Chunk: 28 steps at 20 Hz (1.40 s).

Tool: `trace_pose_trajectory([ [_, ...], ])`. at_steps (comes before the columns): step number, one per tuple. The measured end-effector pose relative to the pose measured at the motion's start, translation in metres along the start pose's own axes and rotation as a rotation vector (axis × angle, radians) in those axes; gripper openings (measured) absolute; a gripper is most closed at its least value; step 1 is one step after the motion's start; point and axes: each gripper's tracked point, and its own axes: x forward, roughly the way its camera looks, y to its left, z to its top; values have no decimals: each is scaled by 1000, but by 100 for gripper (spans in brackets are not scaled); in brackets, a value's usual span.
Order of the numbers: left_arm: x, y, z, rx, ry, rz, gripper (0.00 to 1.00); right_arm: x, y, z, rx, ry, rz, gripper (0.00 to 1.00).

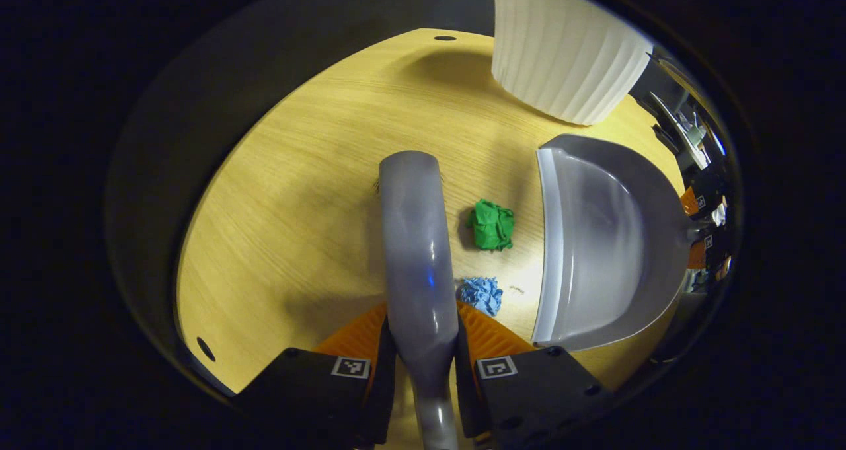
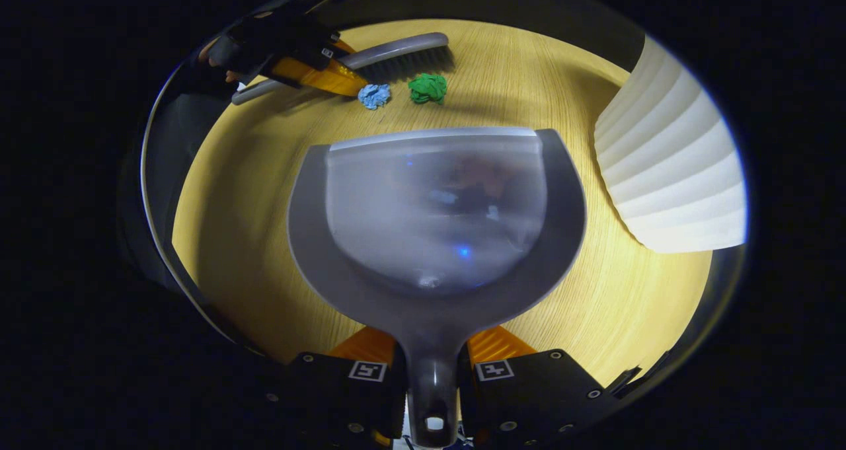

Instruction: Pick up the small broom and dustpan from the desktop, sweep the trash into the dustpan with the broom, and then empty the trash into the garbage bin.

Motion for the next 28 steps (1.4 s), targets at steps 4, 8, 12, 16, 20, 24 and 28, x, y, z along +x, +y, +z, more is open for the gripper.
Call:
trace_pose_trajectory([
  [4,-14,-28,21,24,30,-119,44,0,-2,4,-5,-1,4,35],
  [8,-44,-65,39,11,51,-239,45,2,-2,3,-12,-4,5,35],
  [12,-88,-96,59,-21,58,-338,44,0,-2,7,-9,-9,5,43],
  [16,-89,-123,53,-58,75,-433,44,9,-5,29,-3,-22,-3,35],
  [20,-106,-136,55,-182,72,-530,45,13,-6,41,11,-29,-16,35],
  [24,-124,-105,63,-247,2,-494,45,17,-14,28,39,-35,-33,35],
  [28,-144,-61,46,-270,-30,-413,45,17,-22,29,82,-41,-53,35],
])
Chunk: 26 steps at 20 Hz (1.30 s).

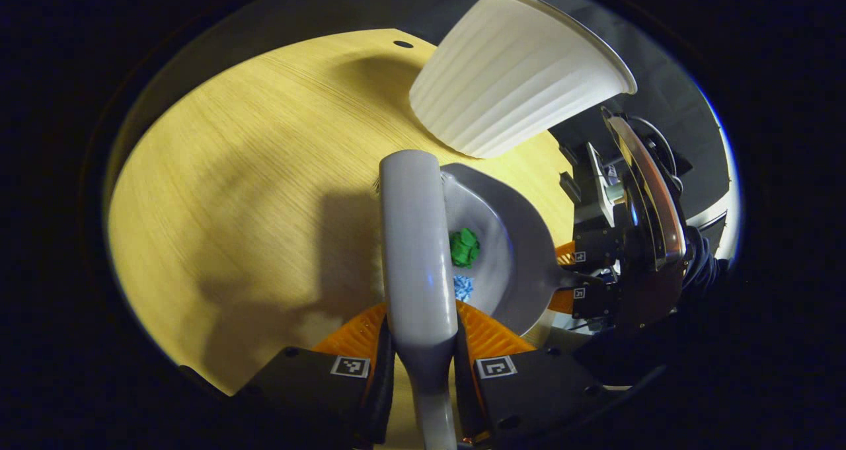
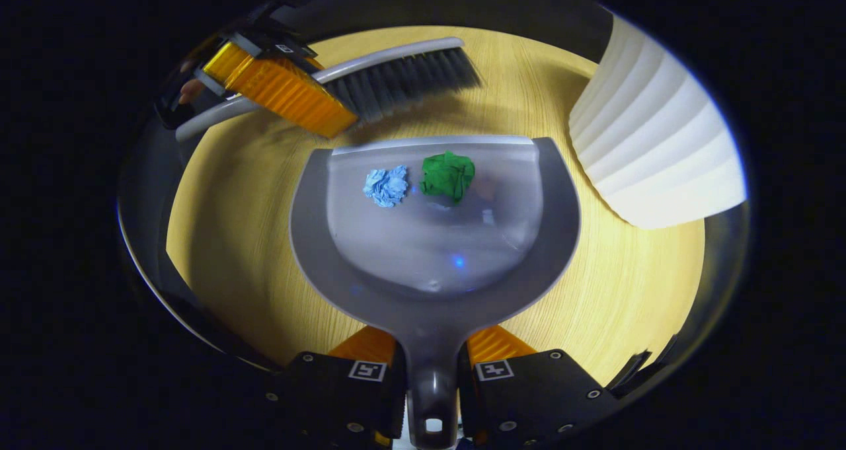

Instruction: Pick up the small broom and dustpan from the desktop, sweep the trash into the dustpan with the broom, and then empty the trash into the garbage bin.

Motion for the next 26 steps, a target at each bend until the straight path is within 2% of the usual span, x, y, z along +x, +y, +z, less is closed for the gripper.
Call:
trace_pose_trajectory([
  [4,-10,25,-20,-56,-33,93,45,2,-1,3,68,-14,-28,35],
  [7,-23,46,-42,-139,-30,170,45,7,-9,-3,142,-31,-45,35],
  [8,-23,51,-49,-171,-24,189,45,5,-6,-4,167,-27,-54,27],
  [9,-24,53,-57,-206,-23,200,45,6,-5,-1,188,-24,-70,35],
  [11,-28,57,-66,-263,-27,212,44,6,-6,-1,225,-25,-91,34],
  [12,-34,61,-66,-280,-31,228,44,6,-4,-1,242,-26,-95,43],
  [13,-42,66,-70,-295,-33,263,45,9,-3,-3,259,-29,-98,34],
  [15,-51,67,-74,-313,-37,308,45,11,1,-4,296,-26,-102,27],
  [16,-45,60,-71,-324,-43,323,45,12,2,-4,311,-23,-104,35],
  [17,-44,58,-70,-343,-53,330,44,13,4,-5,323,-20,-112,27],
  [18,-45,61,-70,-374,-59,333,45,14,4,-4,334,-17,-119,35],
  [20,-45,58,-68,-431,-82,357,45,17,5,-1,354,-15,-127,35],
  [21,-47,54,-65,-458,-92,375,45,18,5,-2,361,-17,-135,43],
  [22,-49,49,-62,-487,-102,387,45,17,4,0,368,-23,-147,35],
  [26,-67,30,-42,-569,-150,430,45,20,5,4,396,-41,-199,35],
])
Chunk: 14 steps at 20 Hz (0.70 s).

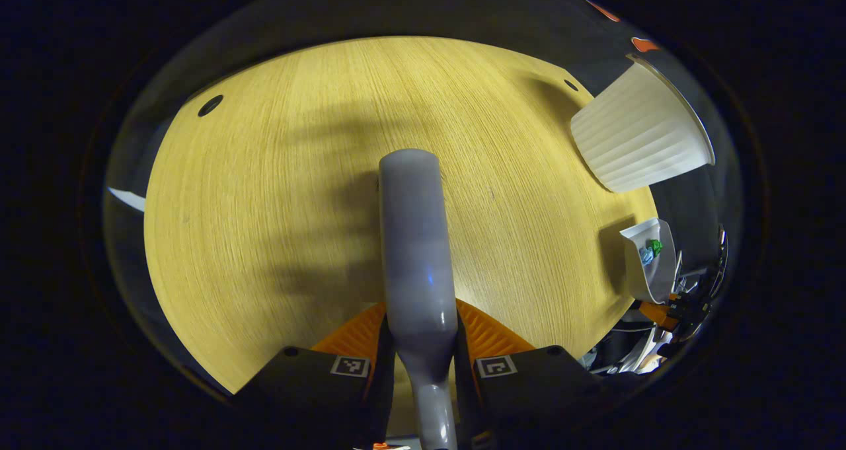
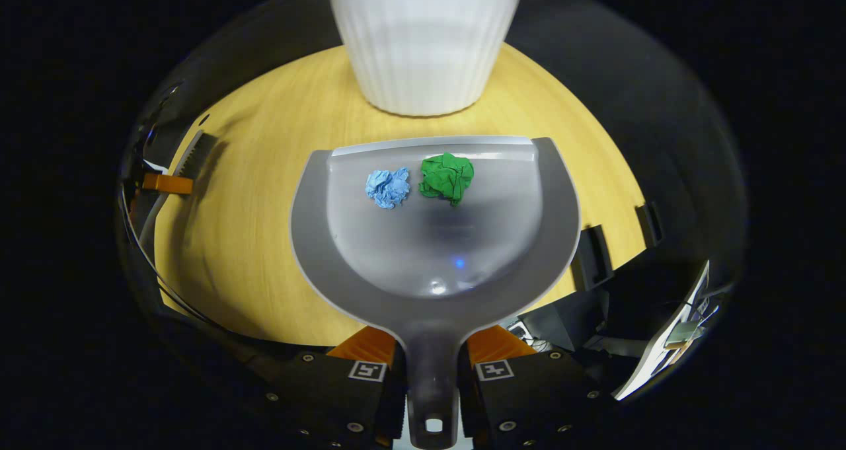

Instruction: Pick up the small broom and dustpan from the desktop, sweep the trash into the dustpan with the broom, and then empty the trash into the garbage bin.

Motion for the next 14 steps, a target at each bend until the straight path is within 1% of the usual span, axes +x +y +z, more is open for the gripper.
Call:
trace_pose_trajectory([
  [1,-7,-6,5,-19,-9,5,45,-4,0,2,5,-9,-12,43],
  [2,-13,-10,8,-37,-19,8,45,-7,0,5,9,-20,-23,34],
  [3,-25,-2,4,-50,-27,13,45,-10,0,8,11,-31,-35,43],
  [5,-22,-4,-11,-67,-42,37,45,-20,1,12,15,-56,-57,43],
  [6,-13,-4,-16,-74,-44,47,45,-26,2,16,17,-69,-67,34],
  [8,-13,-10,-12,-85,-41,53,45,-32,4,12,23,-94,-84,35],
  [10,-8,-13,-11,-92,-37,58,45,-24,3,9,26,-106,-92,35],
  [11,-6,-14,-10,-93,-34,61,45,-20,0,8,23,-114,-106,43],
  [12,-4,-17,-10,-93,-30,64,45,-22,0,10,22,-123,-123,35],
  [13,-2,-20,-9,-91,-27,69,45,-24,3,11,24,-133,-138,35],
  [14,1,-22,-7,-88,-23,72,45,-25,5,11,30,-146,-150,43],
])
